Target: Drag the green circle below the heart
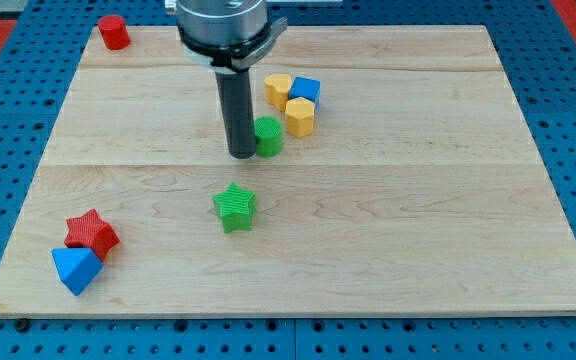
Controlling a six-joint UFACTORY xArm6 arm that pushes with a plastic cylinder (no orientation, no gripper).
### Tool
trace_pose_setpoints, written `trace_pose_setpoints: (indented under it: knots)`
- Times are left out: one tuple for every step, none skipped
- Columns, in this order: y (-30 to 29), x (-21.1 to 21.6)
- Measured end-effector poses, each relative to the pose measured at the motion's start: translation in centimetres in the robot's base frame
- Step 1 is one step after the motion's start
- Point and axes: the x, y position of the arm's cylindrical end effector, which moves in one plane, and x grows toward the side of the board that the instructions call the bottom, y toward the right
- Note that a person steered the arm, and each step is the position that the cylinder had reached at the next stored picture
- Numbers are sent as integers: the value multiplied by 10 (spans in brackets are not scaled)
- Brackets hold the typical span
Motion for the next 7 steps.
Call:
trace_pose_setpoints:
  knots:
    - [8, 2]
    - [32, 15]
    - [45, 16]
    - [34, 9]
    - [27, 2]
    - [25, -16]
    - [25, -20]
